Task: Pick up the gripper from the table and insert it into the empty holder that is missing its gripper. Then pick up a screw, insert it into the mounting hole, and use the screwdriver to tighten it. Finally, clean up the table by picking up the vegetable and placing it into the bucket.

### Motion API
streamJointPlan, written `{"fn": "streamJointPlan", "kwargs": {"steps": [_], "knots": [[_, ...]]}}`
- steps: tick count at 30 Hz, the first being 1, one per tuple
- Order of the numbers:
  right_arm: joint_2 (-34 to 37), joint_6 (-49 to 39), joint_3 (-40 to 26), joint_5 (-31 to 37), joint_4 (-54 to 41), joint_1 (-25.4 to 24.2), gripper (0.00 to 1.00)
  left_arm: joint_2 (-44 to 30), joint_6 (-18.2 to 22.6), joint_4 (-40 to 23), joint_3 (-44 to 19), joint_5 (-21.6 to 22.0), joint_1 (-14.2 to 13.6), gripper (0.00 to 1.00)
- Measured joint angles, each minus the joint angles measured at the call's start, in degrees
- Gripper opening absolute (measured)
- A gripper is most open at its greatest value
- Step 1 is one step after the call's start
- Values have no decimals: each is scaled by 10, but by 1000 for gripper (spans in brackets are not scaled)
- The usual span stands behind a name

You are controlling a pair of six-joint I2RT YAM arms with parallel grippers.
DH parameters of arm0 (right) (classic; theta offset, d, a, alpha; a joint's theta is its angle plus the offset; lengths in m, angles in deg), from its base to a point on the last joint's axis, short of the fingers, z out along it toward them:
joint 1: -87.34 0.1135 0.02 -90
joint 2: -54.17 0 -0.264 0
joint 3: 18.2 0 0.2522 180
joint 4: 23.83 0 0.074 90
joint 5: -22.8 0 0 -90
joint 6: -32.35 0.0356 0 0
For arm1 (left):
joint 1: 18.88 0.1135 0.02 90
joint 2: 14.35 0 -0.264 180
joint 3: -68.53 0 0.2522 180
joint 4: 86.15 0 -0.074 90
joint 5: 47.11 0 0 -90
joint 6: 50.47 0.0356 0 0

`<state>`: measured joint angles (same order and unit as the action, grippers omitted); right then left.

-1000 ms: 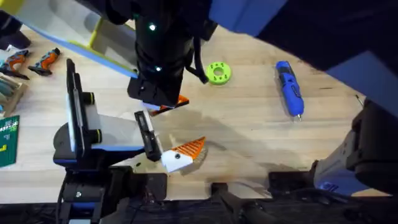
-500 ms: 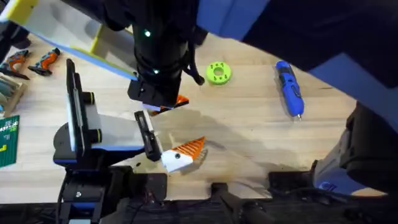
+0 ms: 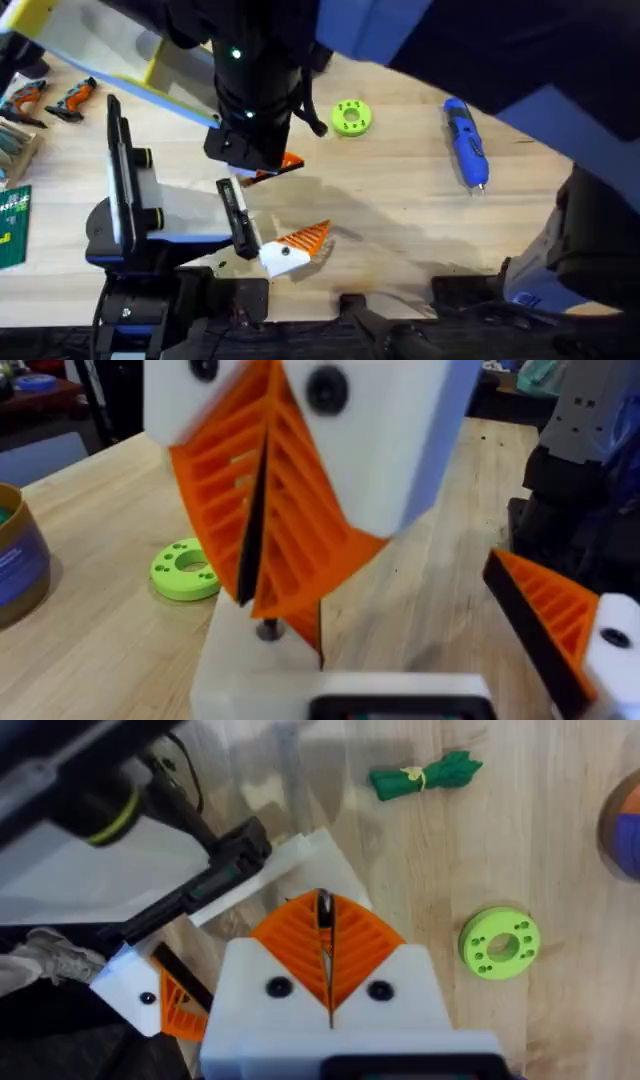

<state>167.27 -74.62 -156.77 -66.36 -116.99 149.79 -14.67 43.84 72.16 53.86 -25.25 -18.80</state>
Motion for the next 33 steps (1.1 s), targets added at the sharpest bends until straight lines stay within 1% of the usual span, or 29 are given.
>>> {"fn": "streamJointPlan", "kwargs": {"steps": [19,33], "knots": [[1,0,0,0,-4,0,6,0,0,0,0,0,0,985],[17,0,0,0,-3,0,6,0,0,0,0,0,0,985]]}}
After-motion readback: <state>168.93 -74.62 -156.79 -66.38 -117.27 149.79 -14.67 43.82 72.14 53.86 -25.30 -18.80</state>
